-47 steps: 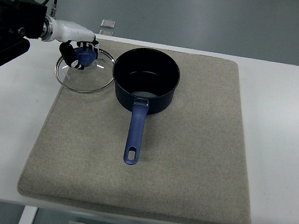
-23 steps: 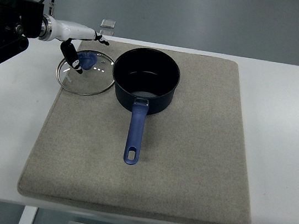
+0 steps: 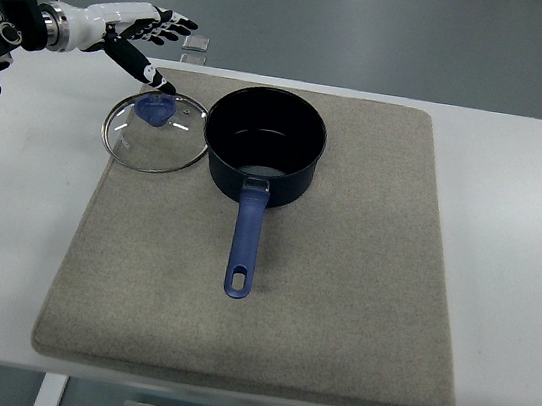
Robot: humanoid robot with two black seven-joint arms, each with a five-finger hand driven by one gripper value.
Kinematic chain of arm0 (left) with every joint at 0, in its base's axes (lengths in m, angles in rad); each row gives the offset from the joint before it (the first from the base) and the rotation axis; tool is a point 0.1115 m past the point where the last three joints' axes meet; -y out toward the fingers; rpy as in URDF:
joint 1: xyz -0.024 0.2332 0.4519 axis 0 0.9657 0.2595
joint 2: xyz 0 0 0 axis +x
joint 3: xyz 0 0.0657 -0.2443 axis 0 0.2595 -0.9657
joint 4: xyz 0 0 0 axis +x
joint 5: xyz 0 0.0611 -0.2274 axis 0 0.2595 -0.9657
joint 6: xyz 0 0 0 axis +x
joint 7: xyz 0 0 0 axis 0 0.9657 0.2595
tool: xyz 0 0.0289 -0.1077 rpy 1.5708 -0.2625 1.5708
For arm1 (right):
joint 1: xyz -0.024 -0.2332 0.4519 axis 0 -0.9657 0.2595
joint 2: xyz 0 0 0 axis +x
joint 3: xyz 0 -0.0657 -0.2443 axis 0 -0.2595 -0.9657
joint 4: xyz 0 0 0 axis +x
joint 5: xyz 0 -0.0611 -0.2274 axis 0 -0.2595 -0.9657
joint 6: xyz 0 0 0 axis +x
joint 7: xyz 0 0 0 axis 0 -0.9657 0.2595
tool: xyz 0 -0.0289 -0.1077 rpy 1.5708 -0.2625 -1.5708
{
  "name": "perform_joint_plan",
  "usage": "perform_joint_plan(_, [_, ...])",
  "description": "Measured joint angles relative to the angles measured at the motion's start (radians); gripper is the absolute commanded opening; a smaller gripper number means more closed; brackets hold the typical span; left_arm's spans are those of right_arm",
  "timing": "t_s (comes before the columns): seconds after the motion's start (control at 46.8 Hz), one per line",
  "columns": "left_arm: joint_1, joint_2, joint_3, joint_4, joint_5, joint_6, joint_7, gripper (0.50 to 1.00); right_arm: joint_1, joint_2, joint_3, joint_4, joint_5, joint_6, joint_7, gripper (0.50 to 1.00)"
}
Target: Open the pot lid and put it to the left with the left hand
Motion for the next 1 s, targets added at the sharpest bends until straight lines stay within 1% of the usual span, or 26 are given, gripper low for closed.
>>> perform_joint_plan(0.171, [0.037, -0.010, -0.008, 0.027, -0.199, 0.000, 0.000, 0.990, 0.000, 0.000, 0.000, 0.000, 0.000, 0.000, 0.000, 0.917])
perform_joint_plan(0.406, [0.055, -0.024, -0.008, 0.099, -0.458, -0.001, 0.000, 0.990, 0.000, 0.000, 0.000, 0.000, 0.000, 0.000, 0.000, 0.917])
perform_joint_plan(0.491, [0.057, -0.046, -0.008, 0.132, -0.529, -0.004, 0.000, 0.990, 0.000, 0.000, 0.000, 0.000, 0.000, 0.000, 0.000, 0.917])
perform_joint_plan(0.619, [0.076, -0.107, -0.009, 0.195, -0.640, -0.013, 0.000, 0.990, 0.000, 0.000, -0.001, 0.000, 0.000, 0.000, 0.000, 0.917])
perform_joint_plan(0.79, [0.083, -0.123, -0.009, 0.219, -0.779, -0.021, 0.001, 0.992, 0.000, 0.000, -0.001, 0.000, 0.000, 0.000, 0.000, 0.917])
perform_joint_plan(1.004, [0.087, -0.128, -0.022, 0.219, -0.896, -0.102, 0.003, 0.992, 0.000, 0.000, -0.001, 0.000, 0.000, 0.000, 0.000, 0.917])
